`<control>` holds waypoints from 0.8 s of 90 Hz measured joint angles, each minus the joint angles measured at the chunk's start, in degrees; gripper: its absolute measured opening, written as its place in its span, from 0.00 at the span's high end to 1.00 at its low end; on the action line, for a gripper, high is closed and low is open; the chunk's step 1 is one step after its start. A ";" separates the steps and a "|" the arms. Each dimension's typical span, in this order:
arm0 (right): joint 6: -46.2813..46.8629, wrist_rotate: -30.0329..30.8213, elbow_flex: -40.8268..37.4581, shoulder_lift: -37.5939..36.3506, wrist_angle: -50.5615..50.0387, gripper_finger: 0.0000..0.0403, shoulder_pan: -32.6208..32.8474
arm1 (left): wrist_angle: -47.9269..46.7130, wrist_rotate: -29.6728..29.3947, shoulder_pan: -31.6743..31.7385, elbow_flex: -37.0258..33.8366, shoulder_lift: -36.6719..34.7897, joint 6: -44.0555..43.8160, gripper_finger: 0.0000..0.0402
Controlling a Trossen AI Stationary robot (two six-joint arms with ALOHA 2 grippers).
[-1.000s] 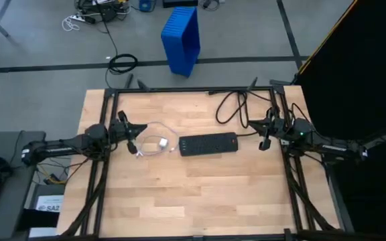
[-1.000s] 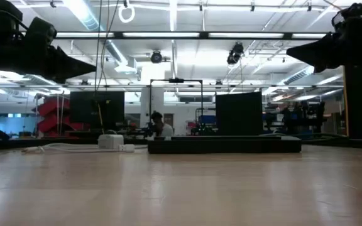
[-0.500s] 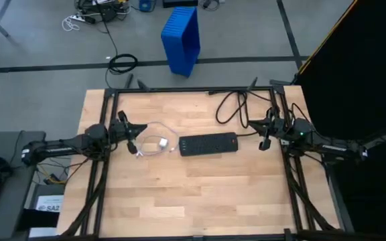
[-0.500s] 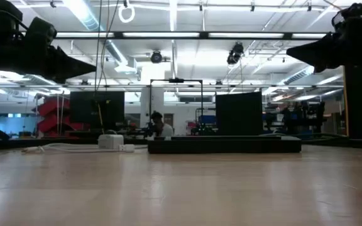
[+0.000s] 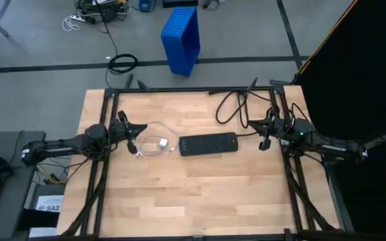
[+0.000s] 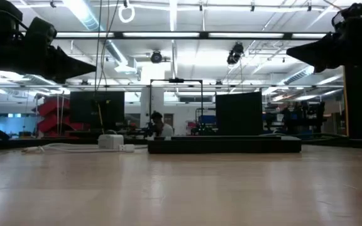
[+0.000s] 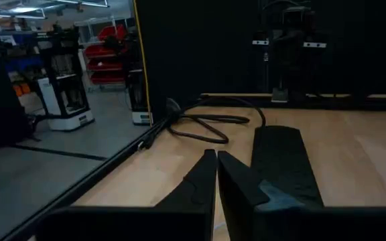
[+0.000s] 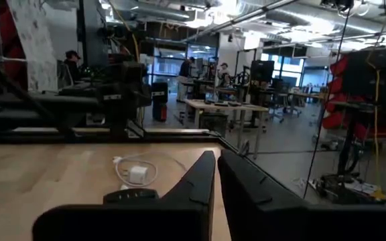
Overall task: Insert USB
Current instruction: Return to Home Position
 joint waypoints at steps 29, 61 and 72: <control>0.00 0.01 0.00 0.01 0.00 1.00 0.00 | 0.00 0.00 0.00 0.00 0.01 0.00 1.00; 0.00 0.02 0.00 0.02 0.00 0.98 0.00 | 0.01 0.00 0.00 0.00 0.02 0.00 1.00; 0.00 0.01 0.00 0.00 0.00 1.00 0.02 | 0.00 0.00 0.00 0.00 0.02 0.00 1.00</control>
